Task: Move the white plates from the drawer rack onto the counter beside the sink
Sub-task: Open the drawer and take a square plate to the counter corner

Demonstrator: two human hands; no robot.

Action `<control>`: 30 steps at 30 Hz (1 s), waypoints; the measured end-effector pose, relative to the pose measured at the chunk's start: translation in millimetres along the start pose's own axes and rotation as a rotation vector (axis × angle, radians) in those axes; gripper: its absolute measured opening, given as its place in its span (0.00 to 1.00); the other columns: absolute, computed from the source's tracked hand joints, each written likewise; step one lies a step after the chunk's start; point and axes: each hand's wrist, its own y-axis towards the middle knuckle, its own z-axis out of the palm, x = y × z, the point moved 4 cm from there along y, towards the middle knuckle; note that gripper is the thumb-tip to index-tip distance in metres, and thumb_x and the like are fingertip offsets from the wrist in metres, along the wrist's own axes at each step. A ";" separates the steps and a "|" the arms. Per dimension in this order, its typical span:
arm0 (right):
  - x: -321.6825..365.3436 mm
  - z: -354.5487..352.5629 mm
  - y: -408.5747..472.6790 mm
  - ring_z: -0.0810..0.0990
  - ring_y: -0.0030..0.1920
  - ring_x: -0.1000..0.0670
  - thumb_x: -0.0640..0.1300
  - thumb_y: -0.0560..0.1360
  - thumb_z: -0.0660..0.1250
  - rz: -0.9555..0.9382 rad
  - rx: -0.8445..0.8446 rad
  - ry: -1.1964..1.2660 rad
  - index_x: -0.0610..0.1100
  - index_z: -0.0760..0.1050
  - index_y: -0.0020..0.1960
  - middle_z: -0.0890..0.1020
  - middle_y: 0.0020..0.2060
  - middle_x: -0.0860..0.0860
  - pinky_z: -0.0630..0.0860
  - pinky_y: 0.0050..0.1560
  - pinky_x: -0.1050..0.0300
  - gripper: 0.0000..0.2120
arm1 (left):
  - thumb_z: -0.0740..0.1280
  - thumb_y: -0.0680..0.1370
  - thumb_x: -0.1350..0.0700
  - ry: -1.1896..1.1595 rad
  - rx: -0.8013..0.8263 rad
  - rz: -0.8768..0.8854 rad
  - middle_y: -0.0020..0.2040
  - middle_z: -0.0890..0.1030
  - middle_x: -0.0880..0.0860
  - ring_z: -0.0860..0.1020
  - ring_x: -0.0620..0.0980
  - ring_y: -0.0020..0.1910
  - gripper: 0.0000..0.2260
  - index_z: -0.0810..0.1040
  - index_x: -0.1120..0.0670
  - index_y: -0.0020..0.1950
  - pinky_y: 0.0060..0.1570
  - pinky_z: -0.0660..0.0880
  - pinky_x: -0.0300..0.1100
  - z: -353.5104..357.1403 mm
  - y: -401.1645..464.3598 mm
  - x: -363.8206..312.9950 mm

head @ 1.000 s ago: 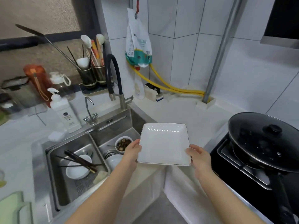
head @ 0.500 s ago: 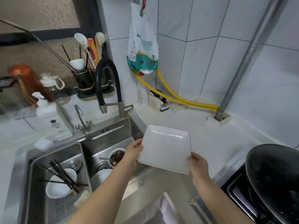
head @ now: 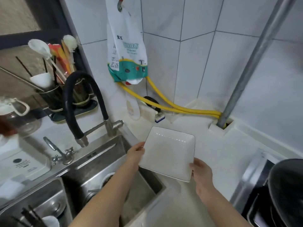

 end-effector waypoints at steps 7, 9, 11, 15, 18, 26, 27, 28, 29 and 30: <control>-8.2 20.8 39.1 0.72 0.36 0.47 0.30 0.74 0.63 0.084 -0.126 0.077 0.25 0.73 0.46 0.76 0.43 0.26 0.78 0.51 0.39 0.06 | 0.61 0.78 0.68 0.143 0.086 0.014 0.58 0.79 0.56 0.76 0.50 0.53 0.16 0.77 0.58 0.63 0.57 0.70 0.39 16.4 76.9 -18.8; -10.3 26.3 48.2 0.75 0.35 0.47 0.32 0.75 0.64 0.108 -0.130 0.139 0.30 0.77 0.46 0.79 0.39 0.38 0.81 0.38 0.55 0.04 | 0.61 0.77 0.68 0.188 0.104 0.026 0.59 0.80 0.57 0.76 0.51 0.54 0.15 0.78 0.59 0.62 0.57 0.70 0.39 22.0 96.4 -20.3; -11.0 31.5 55.3 0.77 0.36 0.47 0.32 0.75 0.65 0.124 -0.142 0.181 0.32 0.77 0.45 0.78 0.38 0.44 0.80 0.40 0.57 0.03 | 0.62 0.77 0.69 0.226 0.128 0.041 0.60 0.79 0.59 0.77 0.56 0.58 0.15 0.78 0.61 0.62 0.61 0.70 0.42 28.1 115.3 -19.9; -16.4 39.4 66.6 0.79 0.37 0.45 0.30 0.75 0.65 0.174 -0.163 0.232 0.33 0.77 0.48 0.80 0.41 0.42 0.78 0.43 0.53 0.04 | 0.64 0.75 0.69 0.244 0.141 0.029 0.59 0.80 0.61 0.77 0.60 0.61 0.13 0.79 0.64 0.59 0.66 0.71 0.49 35.9 142.8 -14.4; -23.9 44.8 73.4 0.80 0.41 0.43 0.30 0.75 0.65 0.199 -0.184 0.253 0.31 0.77 0.52 0.80 0.42 0.41 0.78 0.47 0.51 0.07 | 0.66 0.74 0.70 0.201 0.134 0.011 0.58 0.81 0.62 0.77 0.60 0.60 0.13 0.79 0.65 0.58 0.66 0.71 0.50 36.0 154.3 -8.4; -36.2 55.9 80.4 0.81 0.40 0.48 0.30 0.75 0.65 0.214 -0.180 0.266 0.36 0.78 0.53 0.82 0.44 0.44 0.77 0.44 0.57 0.08 | 0.67 0.74 0.70 0.113 0.142 0.015 0.58 0.81 0.61 0.77 0.51 0.52 0.14 0.79 0.65 0.58 0.60 0.71 0.43 38.7 170.5 -6.5; -36.3 56.9 81.0 0.81 0.41 0.47 0.30 0.75 0.65 0.214 -0.186 0.271 0.36 0.78 0.53 0.82 0.44 0.44 0.77 0.45 0.57 0.08 | 0.67 0.74 0.70 0.116 0.148 0.013 0.58 0.81 0.61 0.77 0.51 0.52 0.14 0.79 0.65 0.58 0.59 0.71 0.42 39.4 172.8 -7.1; -36.3 57.6 81.5 0.81 0.42 0.46 0.31 0.75 0.65 0.215 -0.193 0.276 0.35 0.78 0.53 0.82 0.45 0.44 0.77 0.47 0.55 0.08 | 0.67 0.74 0.70 0.122 0.151 0.012 0.58 0.81 0.60 0.77 0.51 0.52 0.13 0.79 0.64 0.59 0.59 0.71 0.42 40.1 175.0 -7.4; -36.3 58.5 81.6 0.80 0.43 0.45 0.31 0.75 0.66 0.217 -0.200 0.278 0.35 0.77 0.53 0.81 0.46 0.43 0.77 0.49 0.54 0.08 | 0.67 0.74 0.69 0.129 0.149 0.012 0.57 0.81 0.60 0.77 0.51 0.52 0.13 0.79 0.64 0.58 0.59 0.71 0.41 40.5 176.6 -7.6; -36.2 59.0 81.6 0.80 0.43 0.45 0.31 0.75 0.66 0.217 -0.205 0.276 0.35 0.77 0.52 0.81 0.46 0.43 0.76 0.50 0.53 0.07 | 0.67 0.74 0.69 0.134 0.142 0.013 0.57 0.81 0.59 0.78 0.52 0.54 0.13 0.80 0.64 0.58 0.60 0.71 0.41 40.9 177.8 -7.9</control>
